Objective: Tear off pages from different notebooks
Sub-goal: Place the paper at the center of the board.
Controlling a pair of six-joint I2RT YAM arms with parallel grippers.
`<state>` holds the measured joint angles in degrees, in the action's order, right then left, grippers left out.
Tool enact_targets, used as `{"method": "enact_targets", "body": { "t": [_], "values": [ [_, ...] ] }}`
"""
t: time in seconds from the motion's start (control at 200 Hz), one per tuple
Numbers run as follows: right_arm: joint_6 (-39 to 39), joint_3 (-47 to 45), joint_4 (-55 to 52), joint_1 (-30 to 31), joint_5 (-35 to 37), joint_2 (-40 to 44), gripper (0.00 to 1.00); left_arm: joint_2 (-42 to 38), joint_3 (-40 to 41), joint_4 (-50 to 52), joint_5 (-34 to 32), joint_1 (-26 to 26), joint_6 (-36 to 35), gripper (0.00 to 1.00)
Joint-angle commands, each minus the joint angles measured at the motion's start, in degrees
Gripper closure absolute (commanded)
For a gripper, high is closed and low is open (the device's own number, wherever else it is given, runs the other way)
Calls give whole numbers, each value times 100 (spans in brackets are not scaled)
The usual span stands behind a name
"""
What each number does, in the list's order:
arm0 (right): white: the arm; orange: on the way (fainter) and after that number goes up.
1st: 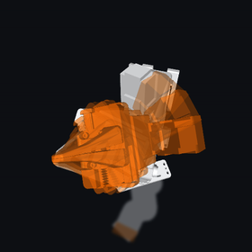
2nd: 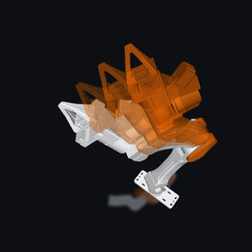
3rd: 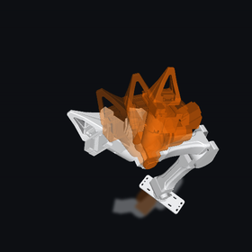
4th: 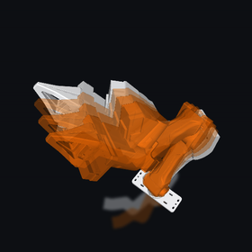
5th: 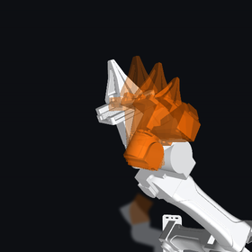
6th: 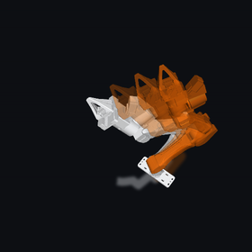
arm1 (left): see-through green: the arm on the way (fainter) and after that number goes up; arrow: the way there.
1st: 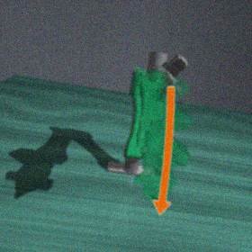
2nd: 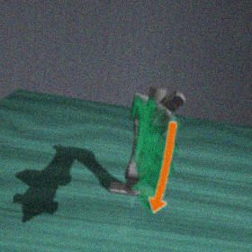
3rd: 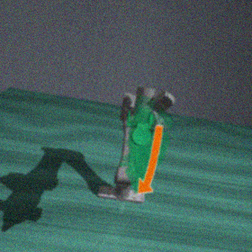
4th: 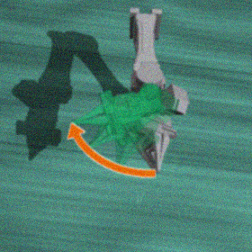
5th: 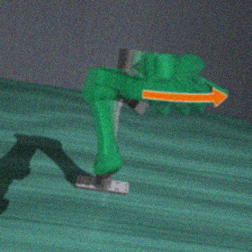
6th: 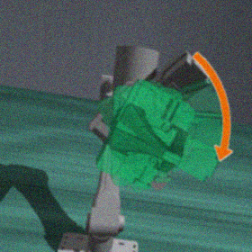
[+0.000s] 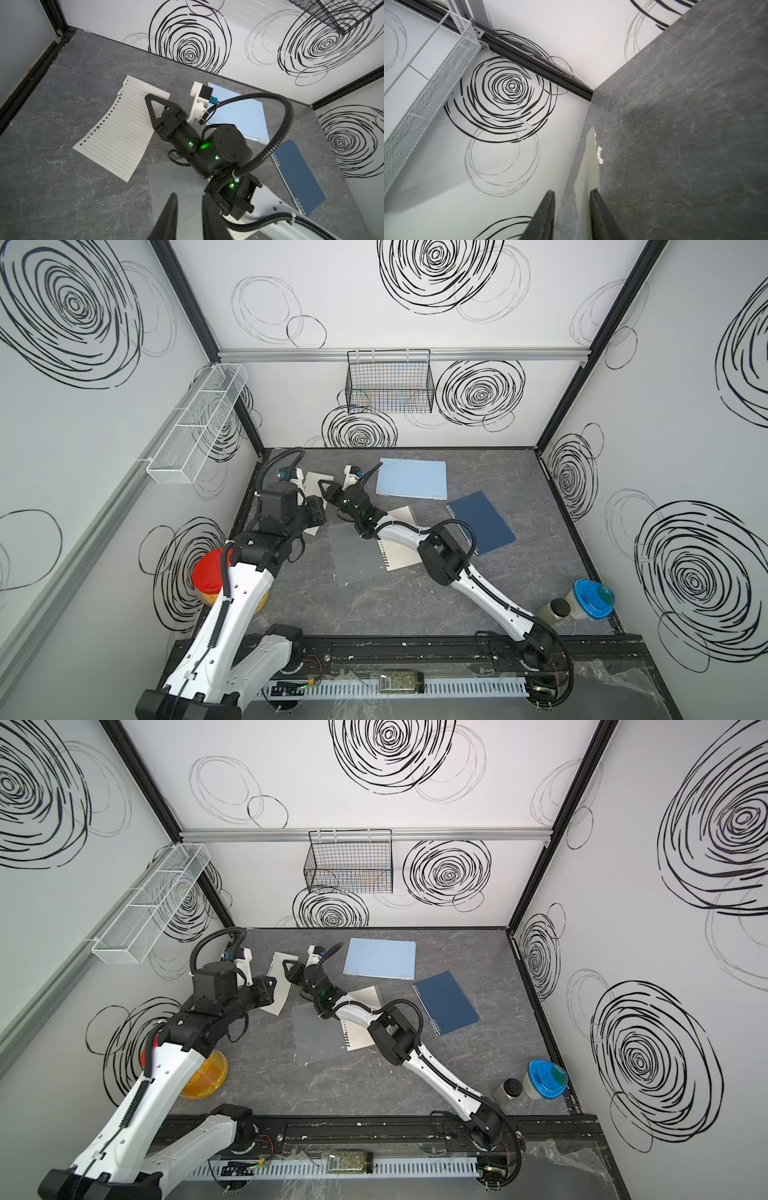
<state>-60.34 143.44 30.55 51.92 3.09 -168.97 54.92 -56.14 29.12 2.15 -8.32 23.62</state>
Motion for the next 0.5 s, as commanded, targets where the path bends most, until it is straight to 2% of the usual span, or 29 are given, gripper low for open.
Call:
{"method": "enact_targets", "body": {
  "t": [0.0, 0.335, 0.495],
  "values": [
    [228, 340, -348, -57, -5, -25, 63, -34, 42, -49, 130, -16, 53, 66],
    [1267, 353, -1466, -296, -546, 302, 44, -80, 173, -217, 295, -21, 198, 53],
    [1969, 355, -1772, -400, -673, 531, 29, -83, 192, -210, 295, -22, 205, 49]
  ]
}}
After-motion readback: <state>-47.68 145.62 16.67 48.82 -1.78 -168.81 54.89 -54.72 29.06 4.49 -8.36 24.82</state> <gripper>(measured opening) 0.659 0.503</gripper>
